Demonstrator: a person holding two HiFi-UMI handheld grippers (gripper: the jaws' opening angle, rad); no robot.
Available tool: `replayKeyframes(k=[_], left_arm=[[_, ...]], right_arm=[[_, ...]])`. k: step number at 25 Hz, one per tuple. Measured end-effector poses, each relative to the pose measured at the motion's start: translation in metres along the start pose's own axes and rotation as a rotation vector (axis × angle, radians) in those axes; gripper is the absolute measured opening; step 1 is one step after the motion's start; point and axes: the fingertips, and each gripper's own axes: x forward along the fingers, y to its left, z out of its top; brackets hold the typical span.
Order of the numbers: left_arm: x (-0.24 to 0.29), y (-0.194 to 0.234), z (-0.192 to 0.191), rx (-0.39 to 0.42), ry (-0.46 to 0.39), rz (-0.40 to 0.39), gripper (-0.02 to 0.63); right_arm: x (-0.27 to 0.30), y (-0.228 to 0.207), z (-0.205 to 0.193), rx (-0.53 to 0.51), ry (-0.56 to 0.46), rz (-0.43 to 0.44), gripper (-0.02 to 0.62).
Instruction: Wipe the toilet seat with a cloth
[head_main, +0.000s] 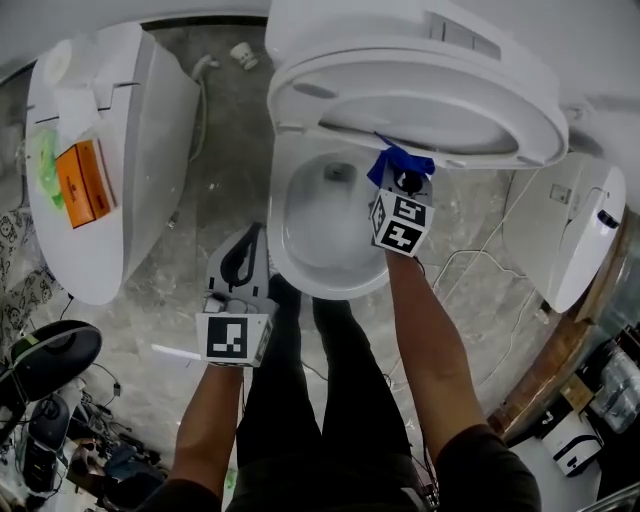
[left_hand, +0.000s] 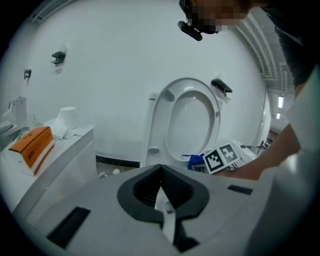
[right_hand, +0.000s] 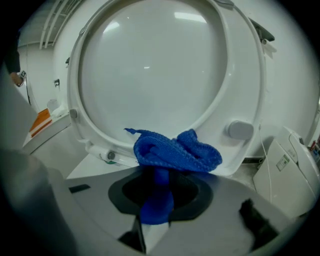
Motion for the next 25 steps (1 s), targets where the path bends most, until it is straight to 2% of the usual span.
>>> replayKeyframes(k=[7, 14, 20, 25], left_arm=[[-0.006, 0.000, -0.001, -0.009, -0.003, -0.005, 0.008], [-0.023, 0.027, 0.008, -0.020, -0.017, 0.066, 0.008], [-0.030, 0.044, 0.006, -0.036, -0.027, 0.097, 0.009], [-0.036, 0.048, 0.001, -0.048, -0.026, 0.105, 0.008]], right_arm=[[0.012, 0.062, 0.000, 0.034, 0.023, 0.100, 0.087], [0.018, 0.112, 0.013, 0.011, 0.011, 0.190, 0.087], [0.011, 0.149, 0.030, 0.020, -0.024, 0.253, 0.087], [0.000, 0.172, 0.048, -0.023, -0.075, 0.295, 0.087]])
